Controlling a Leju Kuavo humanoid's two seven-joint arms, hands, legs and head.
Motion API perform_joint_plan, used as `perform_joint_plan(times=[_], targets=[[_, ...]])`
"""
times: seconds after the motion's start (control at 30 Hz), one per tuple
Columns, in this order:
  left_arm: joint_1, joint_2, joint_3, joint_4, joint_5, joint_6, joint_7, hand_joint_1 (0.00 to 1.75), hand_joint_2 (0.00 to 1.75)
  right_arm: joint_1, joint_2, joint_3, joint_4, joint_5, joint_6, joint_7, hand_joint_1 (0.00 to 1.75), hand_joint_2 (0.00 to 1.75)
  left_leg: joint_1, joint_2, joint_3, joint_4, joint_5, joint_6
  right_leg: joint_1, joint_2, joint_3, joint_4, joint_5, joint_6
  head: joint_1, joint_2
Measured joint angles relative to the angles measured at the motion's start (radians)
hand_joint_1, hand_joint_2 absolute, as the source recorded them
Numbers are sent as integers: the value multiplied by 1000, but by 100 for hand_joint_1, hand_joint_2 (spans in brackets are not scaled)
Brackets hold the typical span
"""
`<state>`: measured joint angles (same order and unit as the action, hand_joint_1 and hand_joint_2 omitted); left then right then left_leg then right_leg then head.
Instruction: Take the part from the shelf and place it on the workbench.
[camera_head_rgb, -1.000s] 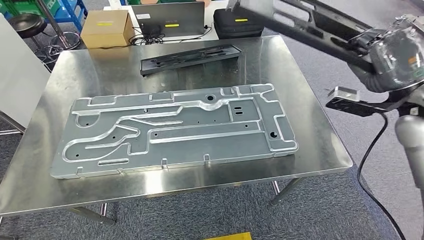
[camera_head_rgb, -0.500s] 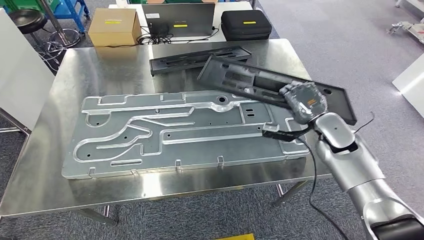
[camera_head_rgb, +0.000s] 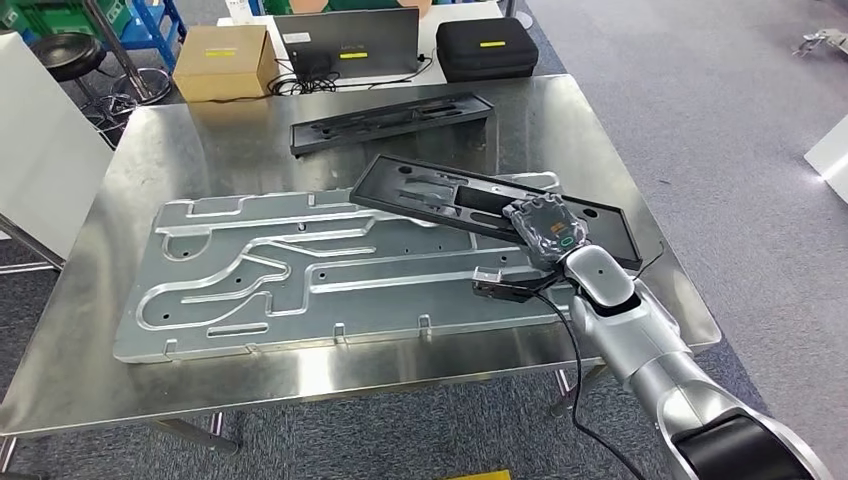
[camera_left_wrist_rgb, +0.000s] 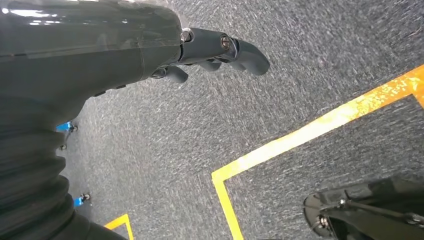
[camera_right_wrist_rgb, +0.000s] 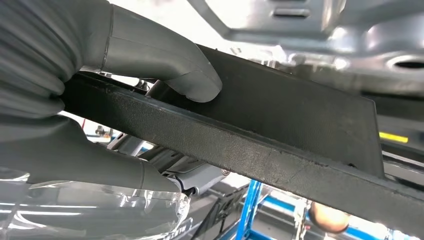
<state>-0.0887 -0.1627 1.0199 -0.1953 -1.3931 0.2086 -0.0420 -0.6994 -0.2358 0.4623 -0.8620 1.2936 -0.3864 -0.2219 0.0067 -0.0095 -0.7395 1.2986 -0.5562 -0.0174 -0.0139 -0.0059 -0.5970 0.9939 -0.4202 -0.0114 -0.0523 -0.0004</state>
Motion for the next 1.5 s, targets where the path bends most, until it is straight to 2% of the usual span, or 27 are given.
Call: perform_joint_plan(times=[0.03,0.07,0.1,0.17,0.2,0.3,0.37,0.47,0.5,0.53,0.57,0.63,0.7,0.8,0.87,0.9,0.97,1.0,1.03,1.07,1.13,1.2,1.23,1.33,1.37,1.4,1.5], targets=[[1,1,0,0,0,0,0,0,175,0,4,2,6,0,0,0,175,175,2,1,-1,-1,13,-3,0,0,0,2,-1,1,0,0],[2,2,0,0,0,0,0,0,175,0,7,4,12,0,0,0,175,175,4,2,17,-42,43,-4,-1,1,1,5,-3,3,0,0],[3,3,0,0,0,0,0,0,175,0,10,6,17,0,0,0,175,175,7,3,51,-113,80,-6,-2,1,1,9,-7,7,0,0],[2,4,0,0,0,0,0,0,175,-3,14,8,23,0,0,0,175,175,8,3,110,-232,123,0,0,2,-1,20,-14,17,0,0],[3,4,0,0,0,0,0,0,175,-6,15,8,27,2,0,0,175,175,7,2,123,-260,128,6,2,3,-3,24,-17,22,0,0],[4,4,0,0,1,1,-7,0,175,-21,23,16,41,9,0,-4,175,175,4,2,124,-268,128,28,1,4,-5,25,-17,38,0,0],[2,4,0,0,1,3,-21,0,175,-31,31,22,53,12,-1,-16,175,175,6,3,125,-272,132,40,-1,5,-21,63,-44,47,0,0],[-1,3,0,0,2,3,-45,0,175,-40,45,33,79,12,-9,-40,44,44,5,2,125,-274,133,48,-3,5,-111,254,-136,54,0,0],[0,3,0,0,2,2,-51,0,175,-40,50,38,88,11,-14,-45,0,0,4,2,126,-274,133,49,-2,5,-137,303,-148,54,0,0],[0,3,0,0,1,2,-56,0,131,-40,55,44,97,10,-17,-50,0,0,3,1,126,-274,132,49,-2,5,-146,317,-141,53,0,0],[0,3,0,0,0,1,-61,0,87,-39,60,48,103,6,-20,-53,0,0,3,1,128,-274,132,49,-1,5,-134,286,-113,49,0,0],[0,2,0,0,4,0,-66,0,0,-42,65,53,112,-6,-22,-58,0,0,1,1,131,-274,129,46,2,5,-69,146,-41,37,0,0],[-1,1,1,0,11,-4,-58,0,0,-47,66,55,117,-21,-22,-67,0,0,-2,0,131,-273,127,39,9,5,-22,43,-9,27,0,0],[0,2,3,0,22,-11,-21,0,0,-50,67,60,125,-36,-21,-74,0,0,-3,1,131,-274,128,23,11,6,-15,22,-4,17,0,0],[0,2,5,0,29,-14,-1,0,0,-51,69,64,130,-42,-21,-75,0,0,-4,2,121,-245,100,12,5,3,-12,12,5,7,0,0],[-1,2,6,0,31,-15,4,0,0,-51,70,65,132,-43,-21,-75,0,0,-4,3,106,-203,69,8,2,2,-12,7,9,3,0,0],[0,2,9,0,33,-16,8,0,0,-52,72,69,138,-45,-21,-75,0,0,-2,3,58,-73,-4,2,3,-1,-17,7,13,-2,0,0],[0,2,9,0,34,-16,10,0,0,-52,73,71,141,-45,-20,-75,0,0,-2,3,40,-17,-27,0,3,-2,-20,8,14,-2,0,0],[1,2,10,0,35,-16,12,0,0,-52,75,73,144,-45,-18,-75,0,0,-1,3,35,8,-32,-1,3,-2,-23,9,16,-2,0,0],[1,2,11,0,35,-16,14,0,0,-52,77,75,147,-45,-17,-75,0,0,-1,4,48,-5,-20,-1,3,-2,-25,10,18,-1,0,0],[-1,2,14,0,38,-16,16,0,0,-54,82,77,151,-46,-13,-75,0,0,1,3,121,-130,39,2,3,-2,-29,15,20,2,0,0],[-4,2,20,0,41,-17,17,0,0,-64,88,78,155,-47,-8,-75,0,0,0,3,180,-246,73,9,6,0,-38,22,26,11,0,0],[-5,2,23,0,42,-17,17,0,0,-71,91,79,157,-48,-5,-75,0,0,-1,2,187,-268,77,15,7,1,-44,24,30,17,0,0],[-3,2,27,0,46,-19,18,0,0,-85,100,83,163,-53,-1,-72,0,0,-3,3,177,-278,94,36,6,3,-56,23,40,36,0,0],[-3,2,28,0,48,-20,18,0,0,-87,102,85,165,-54,0,-69,0,0,-2,4,173,-281,103,43,5,3,-61,35,26,42,0,0],[-4,2,28,0,49,-21,18,0,0,-90,103,87,166,-53,1,-65,0,0,-1,5,166,-285,111,50,4,4,-73,66,-5,47,0,0],[-4,2,28,0,51,-25,17,0,0,-101,103,90,169,-51,5,-53,0,0,-3,6,140,-284,132,59,1,4,-133,255,-130,57,0,0]])
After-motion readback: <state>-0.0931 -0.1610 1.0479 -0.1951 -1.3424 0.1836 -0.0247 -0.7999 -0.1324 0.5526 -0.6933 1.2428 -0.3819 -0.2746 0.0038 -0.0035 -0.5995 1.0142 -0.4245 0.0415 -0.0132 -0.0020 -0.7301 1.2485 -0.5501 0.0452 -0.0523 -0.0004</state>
